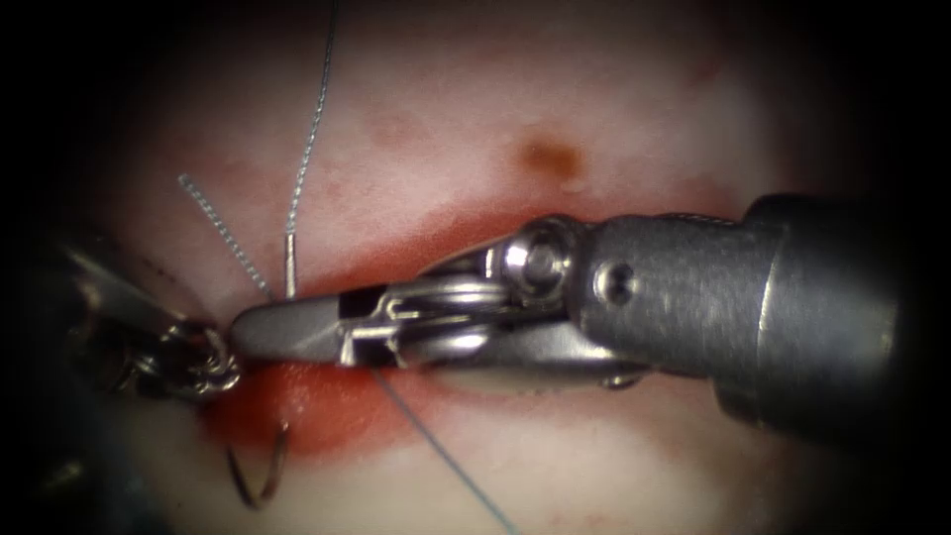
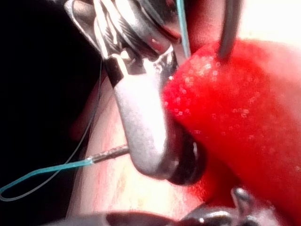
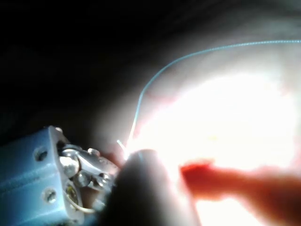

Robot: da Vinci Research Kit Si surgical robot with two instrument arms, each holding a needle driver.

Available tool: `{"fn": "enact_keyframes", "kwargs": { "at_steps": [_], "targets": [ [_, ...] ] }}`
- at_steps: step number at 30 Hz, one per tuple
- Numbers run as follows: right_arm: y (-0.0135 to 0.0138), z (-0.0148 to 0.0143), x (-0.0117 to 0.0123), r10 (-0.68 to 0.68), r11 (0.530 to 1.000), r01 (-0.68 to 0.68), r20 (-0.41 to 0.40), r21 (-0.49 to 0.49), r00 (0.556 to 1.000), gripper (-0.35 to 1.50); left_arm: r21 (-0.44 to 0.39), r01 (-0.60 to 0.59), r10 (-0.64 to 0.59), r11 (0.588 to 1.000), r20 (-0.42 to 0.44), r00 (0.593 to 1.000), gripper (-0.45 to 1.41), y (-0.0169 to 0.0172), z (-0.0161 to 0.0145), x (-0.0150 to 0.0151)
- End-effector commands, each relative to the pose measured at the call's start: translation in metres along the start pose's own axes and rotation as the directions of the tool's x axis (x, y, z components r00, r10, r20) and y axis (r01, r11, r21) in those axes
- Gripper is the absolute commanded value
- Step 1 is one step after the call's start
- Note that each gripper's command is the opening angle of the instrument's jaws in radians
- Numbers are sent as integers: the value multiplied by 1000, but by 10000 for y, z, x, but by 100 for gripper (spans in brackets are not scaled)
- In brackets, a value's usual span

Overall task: Wound Closure
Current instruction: Pass the needle through the bottom of the cut, then use the left grasper to pull the needle through.

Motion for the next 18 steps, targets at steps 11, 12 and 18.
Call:
{"fn": "enact_keyframes", "kwargs": {
  "at_steps": [11,12,18],
  "targets": [
    [-8,7,8,-5,1000,5,-17,3,1000,-35,38,21,-23,999,52,998,-45,-27,-37,-7],
    [-8,6,8,-5,1000,5,-17,3,1000,-35,45,26,-29,999,60,998,-45,-30,-42,-5],
    [-5,4,9,-10,1000,10,-33,0,999,-35,43,-44,36,998,164,986,12,-48,-79,17]
  ]
}}
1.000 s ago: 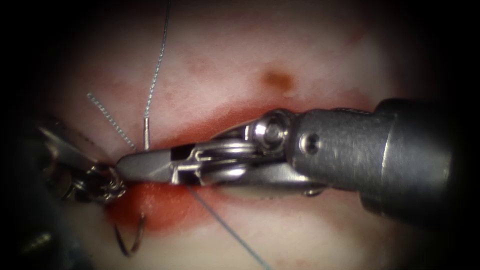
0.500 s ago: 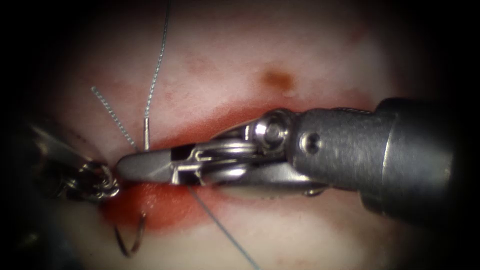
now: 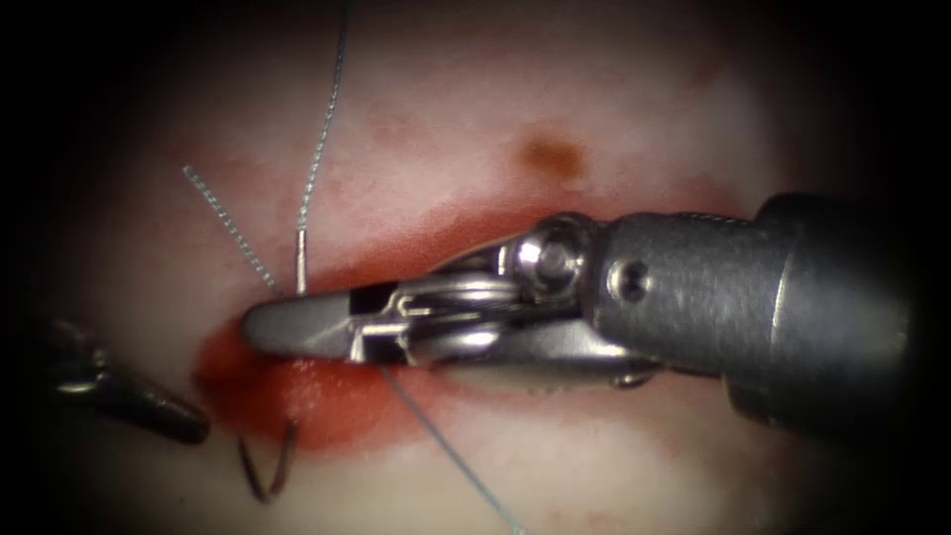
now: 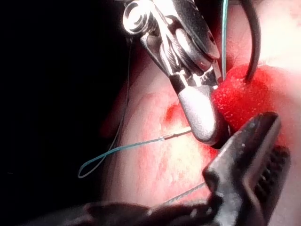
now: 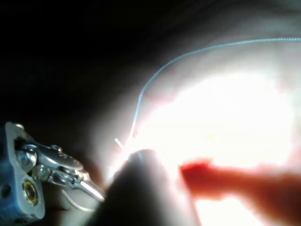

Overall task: Wound Closure
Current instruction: Use the left grasper to pull the needle through.

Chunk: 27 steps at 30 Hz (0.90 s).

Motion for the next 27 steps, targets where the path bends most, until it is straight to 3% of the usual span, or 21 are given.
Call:
{"fn": "enact_keyframes", "kwargs": {
  "at_steps": [1,3,7,11,12,17,20,21,22,23,24,27],
  "targets": [
    [-8,10,5,-3,1000,3,0,7,1000,-35,-3,-43,43,999,22,999,26,-5,-3,-9],
    [-8,10,5,-4,1000,4,-7,7,1000,-35,-6,-177,177,984,57,983,42,-6,-5,-2],
    [-8,10,7,-1,1000,2,-31,9,1000,-35,-30,-407,408,913,100,908,51,-6,0,9],
    [-8,9,8,1,1000,0,-49,11,999,-35,-56,-533,536,844,104,838,69,-10,6,6],
    [-8,9,8,1,1000,0,-55,11,999,-35,-58,-545,548,836,106,830,71,-11,8,5],
    [-8,9,11,8,999,-3,-102,54,995,-35,-87,-690,695,719,103,711,71,-17,20,2],
    [-8,9,9,10,998,-4,-114,56,993,-35,-112,-778,786,618,95,611,67,-20,27,-1],
    [-8,9,9,11,998,-4,-117,56,993,-35,-117,-834,842,539,91,531,64,-22,29,-1],
    [-8,9,9,11,998,-4,-118,56,993,-35,-117,-863,871,491,93,483,61,-24,30,-1],
    [-8,9,9,11,998,-4,-118,56,993,-35,-116,-876,883,469,102,459,57,-26,31,-2],
    [-8,9,9,11,998,-4,-118,56,993,-35,-118,-905,910,408,125,394,56,-32,31,-3],
    [-8,9,9,10,998,-4,-118,56,993,-35,-123,-930,932,347,151,328,51,-38,31,-5]
  ]
}}
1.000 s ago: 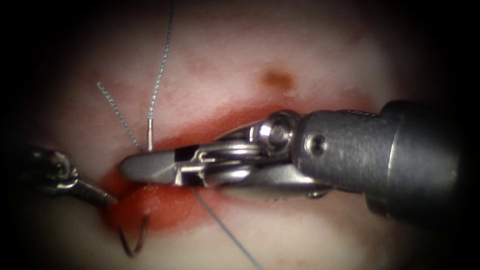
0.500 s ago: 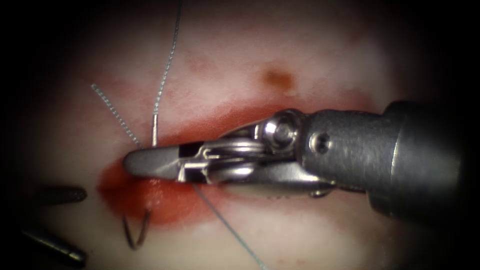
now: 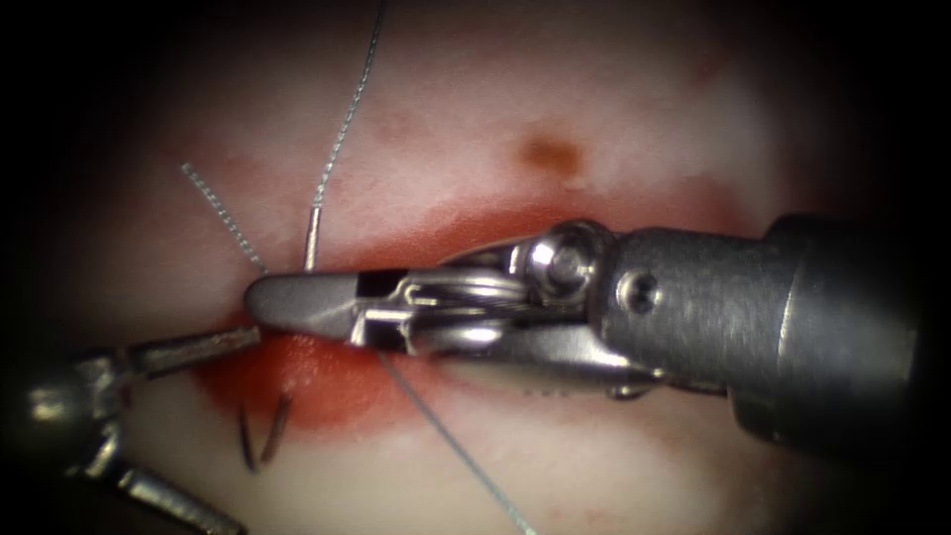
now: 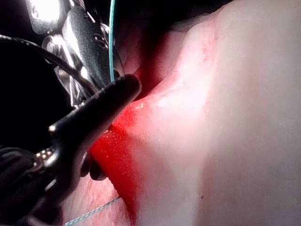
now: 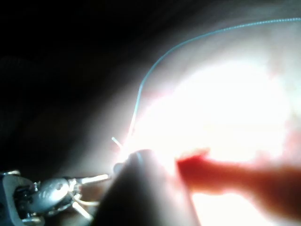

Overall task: Wound Closure
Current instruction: Use the left grasper to pull the needle through.

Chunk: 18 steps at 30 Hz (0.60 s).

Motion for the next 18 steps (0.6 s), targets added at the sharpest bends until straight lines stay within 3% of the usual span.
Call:
{"fn": "enact_keyframes", "kwargs": {
  "at_steps": [1,5,9,13,18],
  "targets": [
    [-9,12,3,-3,1000,3,1,7,1000,-35,-4,-27,27,1000,5,1000,49,9,0,-7],
    [-9,12,3,-3,1000,3,1,7,1000,-35,-5,-146,146,989,29,989,44,11,-2,-10],
    [-9,12,3,-3,1000,3,1,7,1000,-35,-11,-225,225,974,57,973,22,11,-2,-10],
    [-9,12,2,-3,1000,3,1,7,1000,-35,-17,-244,245,970,55,968,-3,13,2,-8],
    [-9,12,1,-3,1000,3,2,7,1000,-35,-24,-256,257,966,51,965,-21,14,6,-7]
  ]
}}
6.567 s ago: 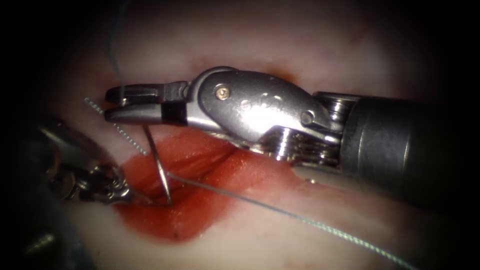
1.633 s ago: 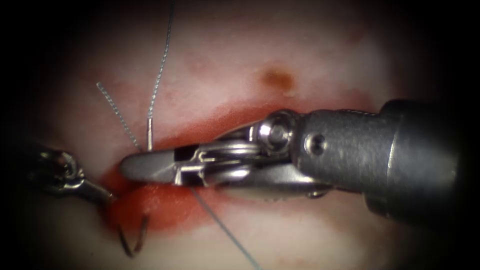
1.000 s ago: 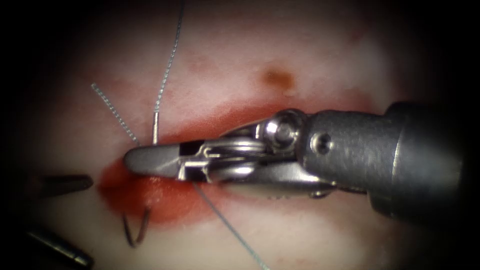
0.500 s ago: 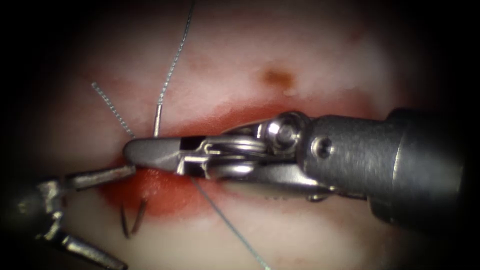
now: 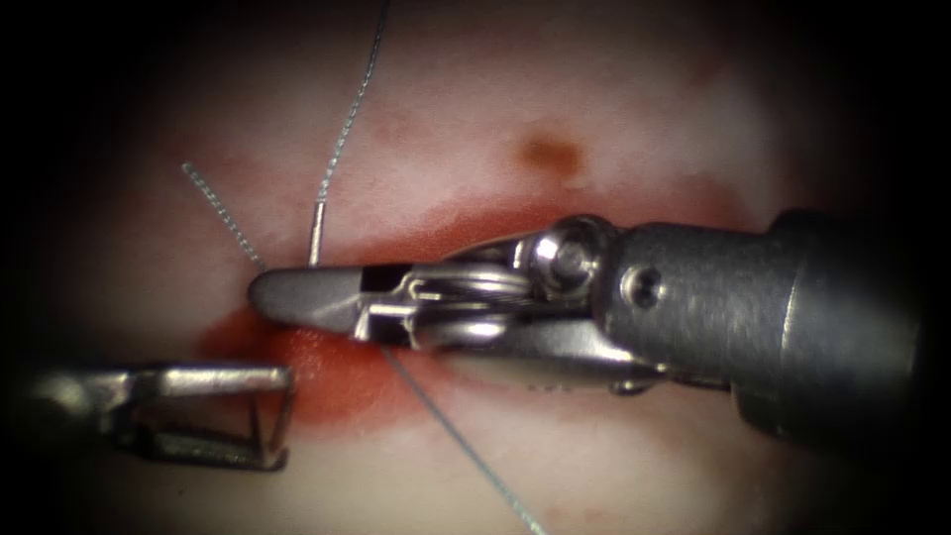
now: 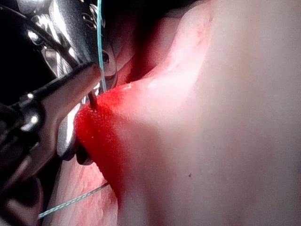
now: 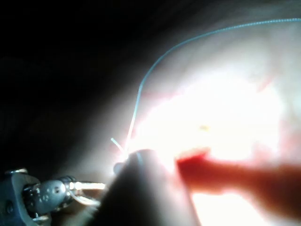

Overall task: Wound Closure
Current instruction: Use the left grasper to pull the needle through.

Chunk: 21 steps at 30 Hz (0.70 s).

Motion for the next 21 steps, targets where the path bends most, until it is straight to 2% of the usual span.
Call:
{"fn": "enact_keyframes", "kwargs": {
  "at_steps": [1,6,8,10,12,13,16,18,19,21],
  "targets": [
    [-9,12,3,-3,1000,3,1,6,1000,-35,-6,-26,26,1000,1,1000,-21,10,3,-4],
    [-9,12,3,-3,1000,3,0,6,1000,-35,3,-28,28,1000,6,1000,-8,6,5,-3],
    [-9,12,3,-3,1000,3,0,6,1000,-35,1,-30,30,1000,4,1000,-8,5,6,-2],
    [-9,12,3,-3,1000,3,0,6,1000,-35,1,-30,30,1000,4,1000,4,6,8,-1],
    [-9,12,3,-3,1000,3,0,6,1000,-35,6,-31,31,1000,5,1000,24,6,10,-1],
    [-9,12,3,-3,1000,3,0,6,1000,-35,8,-31,31,999,5,1000,24,5,10,0],
    [-9,12,3,-3,1000,3,0,6,1000,-35,8,-31,31,999,5,999,2,5,10,0],
    [-9,12,3,-3,1000,3,0,6,1000,-35,9,-8,8,1000,5,1000,-20,6,10,0],
    [-9,12,3,-3,1000,3,0,6,1000,-35,9,22,-22,1000,4,1000,-40,6,10,0],
    [-9,12,3,-2,1000,2,0,6,1000,-35,13,70,-70,997,7,998,-45,7,9,0]
  ]
}}
